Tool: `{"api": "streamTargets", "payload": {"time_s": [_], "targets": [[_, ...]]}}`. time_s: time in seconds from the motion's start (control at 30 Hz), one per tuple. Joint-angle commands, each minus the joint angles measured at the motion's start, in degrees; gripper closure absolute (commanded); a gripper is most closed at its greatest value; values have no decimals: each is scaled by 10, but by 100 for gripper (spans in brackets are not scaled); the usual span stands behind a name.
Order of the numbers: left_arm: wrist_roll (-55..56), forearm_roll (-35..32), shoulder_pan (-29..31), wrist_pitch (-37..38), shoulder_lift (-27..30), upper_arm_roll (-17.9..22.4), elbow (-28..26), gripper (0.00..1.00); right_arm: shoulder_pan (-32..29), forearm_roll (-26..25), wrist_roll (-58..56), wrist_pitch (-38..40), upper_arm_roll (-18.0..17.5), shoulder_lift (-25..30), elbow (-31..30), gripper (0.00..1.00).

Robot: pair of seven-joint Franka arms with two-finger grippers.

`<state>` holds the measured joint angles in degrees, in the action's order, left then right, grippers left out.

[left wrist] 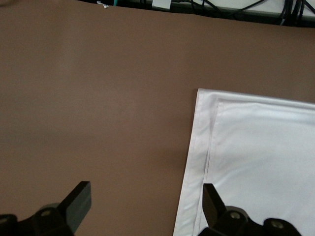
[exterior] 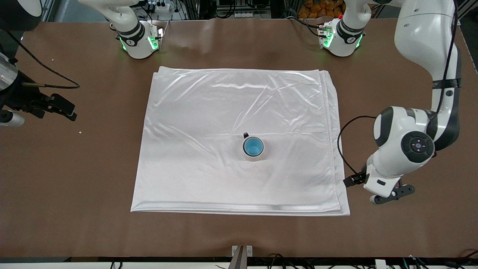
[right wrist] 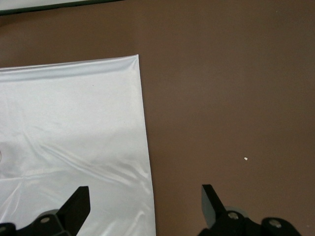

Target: Place blue cup into white mug on cloth

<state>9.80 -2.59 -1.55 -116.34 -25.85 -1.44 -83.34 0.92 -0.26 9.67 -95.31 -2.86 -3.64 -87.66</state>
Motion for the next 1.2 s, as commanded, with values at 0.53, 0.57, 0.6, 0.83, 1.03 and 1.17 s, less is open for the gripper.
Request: {"api": "streamTargets", "payload": {"time_s": [0.53, 0.57, 0.6, 0.83, 1.03, 1.17], "targets": [[-86, 19, 42, 264, 271, -44, -82, 0, 4, -6, -14, 0, 1, 14, -18, 0], [-86, 19, 45, 271, 273, -52, -82, 0, 4, -5, -14, 0, 1, 14, -20, 0], [-87, 20, 45, 278, 274, -60, -82, 0, 4, -5, -14, 0, 1, 14, -20, 0], [-111, 24, 52, 296, 274, -79, -81, 0, 4, -1, -32, 6, 0, 14, -20, 0], [-113, 23, 59, 296, 273, -79, -81, 0, 4, -1, -33, 9, 0, 14, -19, 0], [-114, 23, 59, 296, 273, -78, -82, 0, 5, -1, -33, 9, 0, 14, -20, 0]]}}
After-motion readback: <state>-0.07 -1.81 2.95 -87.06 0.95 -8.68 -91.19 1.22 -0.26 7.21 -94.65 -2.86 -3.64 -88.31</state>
